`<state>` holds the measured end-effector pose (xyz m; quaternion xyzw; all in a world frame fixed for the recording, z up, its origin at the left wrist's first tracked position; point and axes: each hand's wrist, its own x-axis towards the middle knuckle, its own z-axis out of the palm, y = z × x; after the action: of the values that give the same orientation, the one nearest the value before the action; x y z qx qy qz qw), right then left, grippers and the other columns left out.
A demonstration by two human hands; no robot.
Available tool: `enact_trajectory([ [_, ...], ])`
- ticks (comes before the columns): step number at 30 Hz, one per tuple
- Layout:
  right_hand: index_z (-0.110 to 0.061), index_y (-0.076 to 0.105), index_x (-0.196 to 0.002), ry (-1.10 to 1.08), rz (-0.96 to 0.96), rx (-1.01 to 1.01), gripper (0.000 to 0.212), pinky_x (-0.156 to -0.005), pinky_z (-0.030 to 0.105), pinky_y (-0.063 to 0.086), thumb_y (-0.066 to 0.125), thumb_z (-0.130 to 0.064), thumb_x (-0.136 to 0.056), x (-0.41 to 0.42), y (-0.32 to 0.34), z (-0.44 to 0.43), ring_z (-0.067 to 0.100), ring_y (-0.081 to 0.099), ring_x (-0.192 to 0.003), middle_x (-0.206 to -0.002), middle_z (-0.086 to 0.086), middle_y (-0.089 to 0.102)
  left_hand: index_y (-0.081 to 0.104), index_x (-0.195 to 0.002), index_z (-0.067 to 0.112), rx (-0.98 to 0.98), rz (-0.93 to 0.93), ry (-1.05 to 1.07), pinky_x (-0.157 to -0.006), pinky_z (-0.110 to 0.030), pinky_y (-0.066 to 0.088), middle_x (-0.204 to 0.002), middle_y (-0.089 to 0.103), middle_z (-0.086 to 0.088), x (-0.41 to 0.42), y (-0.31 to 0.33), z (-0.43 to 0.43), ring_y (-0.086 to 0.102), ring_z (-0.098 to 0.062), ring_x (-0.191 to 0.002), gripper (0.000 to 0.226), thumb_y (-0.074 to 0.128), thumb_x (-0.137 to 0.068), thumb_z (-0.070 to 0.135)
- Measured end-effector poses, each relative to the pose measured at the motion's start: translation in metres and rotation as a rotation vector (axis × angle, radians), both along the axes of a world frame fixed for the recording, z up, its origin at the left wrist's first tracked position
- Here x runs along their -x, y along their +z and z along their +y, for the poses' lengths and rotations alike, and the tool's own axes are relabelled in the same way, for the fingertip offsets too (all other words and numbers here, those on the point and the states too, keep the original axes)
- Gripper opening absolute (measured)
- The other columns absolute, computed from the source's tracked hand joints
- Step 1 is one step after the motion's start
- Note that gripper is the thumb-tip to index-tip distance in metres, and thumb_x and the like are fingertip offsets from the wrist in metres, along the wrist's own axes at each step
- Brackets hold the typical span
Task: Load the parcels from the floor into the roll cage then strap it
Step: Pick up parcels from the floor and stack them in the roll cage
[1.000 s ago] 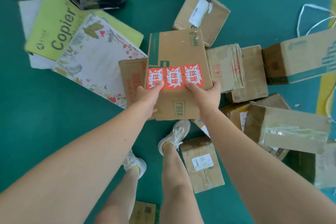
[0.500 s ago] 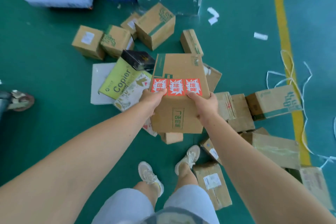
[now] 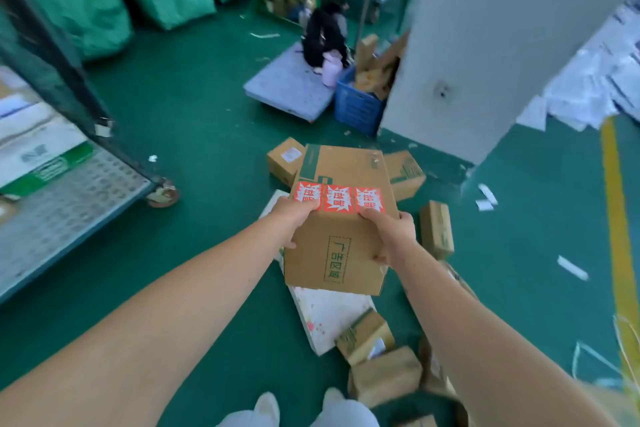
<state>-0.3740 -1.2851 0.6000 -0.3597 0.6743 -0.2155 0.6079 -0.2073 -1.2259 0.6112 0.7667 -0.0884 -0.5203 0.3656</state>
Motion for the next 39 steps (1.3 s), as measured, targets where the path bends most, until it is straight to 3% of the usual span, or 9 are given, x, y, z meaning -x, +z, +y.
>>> enact_trajectory([
  [9, -0.020, 0.040, -0.131, 0.365, -0.107, 0.048, 0.069, -0.076, 0.050, 0.047, 0.084, -0.029, -0.078, -0.094, 0.051, 0.012, 0.018, 0.054, -0.080, -0.093, -0.002, 0.055, 0.038, -0.139, 0.016, 0.100, -0.073, 0.418, -0.104, -0.057, 0.042, -0.138, 0.049, -0.009, -0.059, 0.050, 0.069, 0.048, -0.031, -0.126, 0.061, 0.068, -0.090, 0.035],
  [13, -0.022, 0.042, -0.132, 0.500, -0.143, 0.066, 0.072, -0.082, 0.052, 0.050, 0.086, -0.031, -0.075, -0.132, 0.060, 0.030, 0.025, 0.059, -0.096, -0.104, 0.001, 0.058, 0.042, -0.139, 0.018, 0.137, -0.096, 0.565, -0.102, -0.056, 0.042, -0.137, 0.054, -0.007, -0.074, 0.062, 0.106, 0.052, -0.030, -0.124, 0.060, 0.069, -0.089, 0.037],
  [18, -0.021, 0.042, -0.125, 0.679, -0.183, 0.075, 0.063, -0.078, 0.050, 0.047, 0.083, -0.029, -0.078, -0.180, 0.070, 0.062, 0.022, 0.056, -0.090, -0.101, 0.000, 0.056, 0.049, -0.124, 0.018, 0.162, -0.132, 0.727, -0.102, -0.055, 0.041, -0.125, 0.060, -0.006, -0.095, 0.077, 0.158, 0.054, -0.030, -0.120, 0.043, 0.068, -0.090, 0.036],
  [21, -0.021, 0.040, -0.121, 0.754, -0.207, 0.074, 0.060, -0.074, 0.047, 0.045, 0.083, -0.027, -0.079, -0.209, 0.075, 0.081, 0.017, 0.053, -0.083, -0.100, 0.000, 0.055, 0.045, -0.130, 0.017, 0.179, -0.137, 0.813, -0.104, -0.056, 0.039, -0.128, 0.058, -0.007, -0.111, 0.083, 0.183, 0.053, -0.030, -0.121, 0.050, 0.069, -0.090, 0.036],
  [29, -0.021, 0.040, -0.126, 0.850, -0.232, 0.066, 0.064, -0.075, 0.048, 0.046, 0.083, -0.027, -0.078, -0.306, 0.081, 0.133, 0.018, 0.054, -0.085, -0.105, 0.001, 0.057, 0.043, -0.125, 0.017, 0.222, -0.157, 0.933, -0.103, -0.055, 0.039, -0.131, 0.055, -0.009, -0.189, 0.088, 0.239, 0.053, -0.029, -0.115, 0.045, 0.068, -0.091, 0.032],
  [32, -0.019, 0.041, -0.130, 0.863, -0.239, 0.079, 0.067, -0.075, 0.048, 0.046, 0.083, -0.026, -0.078, -0.350, 0.085, 0.154, 0.021, 0.054, -0.090, -0.107, 0.001, 0.055, 0.044, -0.133, 0.014, 0.234, -0.164, 0.959, -0.103, -0.056, 0.040, -0.133, 0.055, -0.010, -0.231, 0.089, 0.262, 0.053, -0.031, -0.120, 0.054, 0.070, -0.090, 0.032],
  [39, -0.019, 0.041, -0.131, 0.870, -0.271, 0.073, 0.067, -0.075, 0.048, 0.045, 0.083, -0.026, -0.079, -0.448, 0.087, 0.216, 0.016, 0.053, -0.082, -0.102, -0.001, 0.056, 0.042, -0.137, 0.016, 0.261, -0.203, 0.982, -0.102, -0.055, 0.039, -0.136, 0.052, -0.009, -0.331, 0.090, 0.322, 0.050, -0.032, -0.124, 0.056, 0.069, -0.090, 0.031],
])
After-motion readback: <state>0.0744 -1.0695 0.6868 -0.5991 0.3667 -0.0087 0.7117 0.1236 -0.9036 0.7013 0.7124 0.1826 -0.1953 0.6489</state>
